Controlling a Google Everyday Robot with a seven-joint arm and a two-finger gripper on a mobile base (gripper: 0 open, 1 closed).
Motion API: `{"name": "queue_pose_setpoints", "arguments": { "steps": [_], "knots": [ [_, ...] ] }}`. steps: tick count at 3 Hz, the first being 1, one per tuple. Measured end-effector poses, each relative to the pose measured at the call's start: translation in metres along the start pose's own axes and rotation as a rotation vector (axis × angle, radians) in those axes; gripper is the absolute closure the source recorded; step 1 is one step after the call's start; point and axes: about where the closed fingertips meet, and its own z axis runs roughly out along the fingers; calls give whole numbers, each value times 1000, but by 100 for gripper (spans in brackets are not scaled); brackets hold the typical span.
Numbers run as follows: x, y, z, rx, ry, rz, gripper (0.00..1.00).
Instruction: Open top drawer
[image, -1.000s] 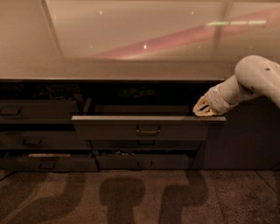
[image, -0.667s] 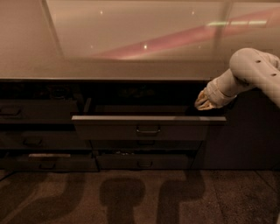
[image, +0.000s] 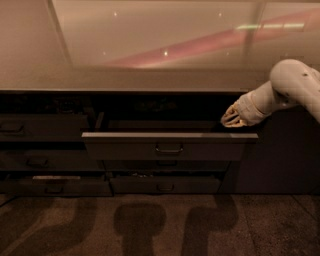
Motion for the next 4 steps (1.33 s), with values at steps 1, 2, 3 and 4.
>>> {"name": "queue_pose_setpoints", "arguments": {
  "steps": [1,2,3,4],
  "knots": [
    [-5,-3,0,32,-39,-45,100],
    [-4,-3,1,32,-39,-45,100],
    [0,-6,7,-9,6,-24,100],
    [13,0,21,-86,67,16,100]
  ]
}}
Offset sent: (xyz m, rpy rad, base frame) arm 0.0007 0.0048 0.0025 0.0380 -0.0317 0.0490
